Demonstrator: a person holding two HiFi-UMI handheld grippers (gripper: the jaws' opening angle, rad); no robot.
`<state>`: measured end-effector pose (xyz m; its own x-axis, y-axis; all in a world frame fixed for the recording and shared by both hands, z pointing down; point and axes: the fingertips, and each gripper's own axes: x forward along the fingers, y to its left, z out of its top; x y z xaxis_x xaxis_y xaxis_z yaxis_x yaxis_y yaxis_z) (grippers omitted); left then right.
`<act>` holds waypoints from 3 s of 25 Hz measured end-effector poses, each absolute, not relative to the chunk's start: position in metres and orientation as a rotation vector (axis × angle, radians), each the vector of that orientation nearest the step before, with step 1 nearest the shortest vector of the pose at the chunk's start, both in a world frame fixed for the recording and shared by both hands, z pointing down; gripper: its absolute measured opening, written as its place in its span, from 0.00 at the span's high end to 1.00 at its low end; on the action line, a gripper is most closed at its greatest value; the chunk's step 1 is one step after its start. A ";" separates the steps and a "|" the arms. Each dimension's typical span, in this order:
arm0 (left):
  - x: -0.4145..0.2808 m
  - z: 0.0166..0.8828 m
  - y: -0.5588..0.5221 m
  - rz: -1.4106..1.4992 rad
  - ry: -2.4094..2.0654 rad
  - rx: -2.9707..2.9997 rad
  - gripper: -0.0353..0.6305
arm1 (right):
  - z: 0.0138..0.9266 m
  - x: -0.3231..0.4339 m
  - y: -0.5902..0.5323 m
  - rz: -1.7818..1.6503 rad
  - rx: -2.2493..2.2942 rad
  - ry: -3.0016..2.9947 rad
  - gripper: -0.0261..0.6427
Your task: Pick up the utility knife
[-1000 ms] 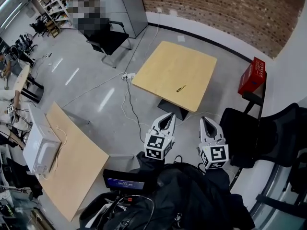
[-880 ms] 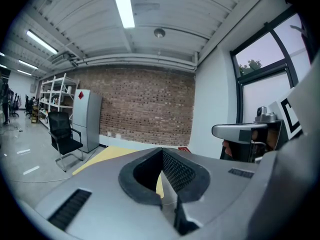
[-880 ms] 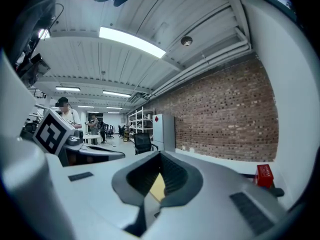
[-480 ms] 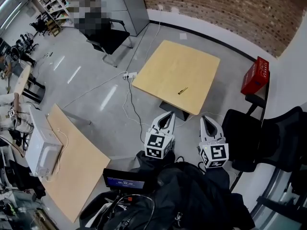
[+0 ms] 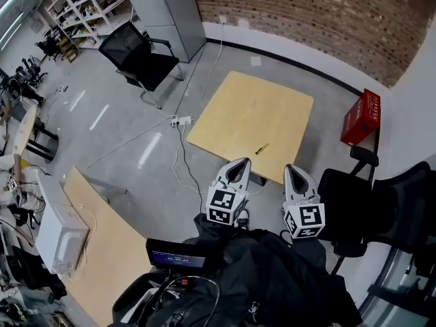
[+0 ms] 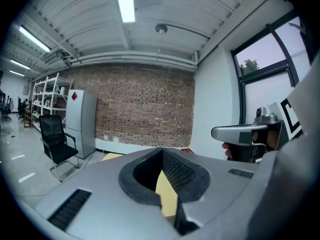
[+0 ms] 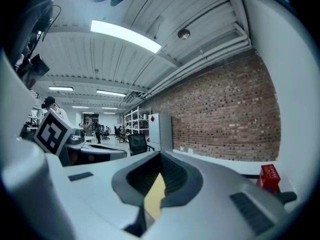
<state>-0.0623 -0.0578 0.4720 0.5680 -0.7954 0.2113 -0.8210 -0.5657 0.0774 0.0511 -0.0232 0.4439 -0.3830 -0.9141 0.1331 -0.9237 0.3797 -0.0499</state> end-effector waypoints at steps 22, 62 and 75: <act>-0.083 0.515 -0.137 0.330 -1.222 2.590 0.95 | 0.484 0.017 -0.101 0.307 1.669 -2.440 0.96; -0.011 0.749 -0.224 0.934 -1.003 2.364 0.95 | 0.654 0.104 -0.173 0.718 1.416 -2.193 0.96; 0.005 0.820 -0.237 1.127 -0.855 2.313 0.89 | 0.687 0.117 -0.163 0.784 1.367 -2.128 0.96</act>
<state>0.0049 -0.2371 0.8204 0.4804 -0.3403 0.8084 -0.6870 -0.7189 0.1056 0.1175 -0.1630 0.6872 -0.3792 -0.6396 0.6686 -0.9205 0.3341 -0.2025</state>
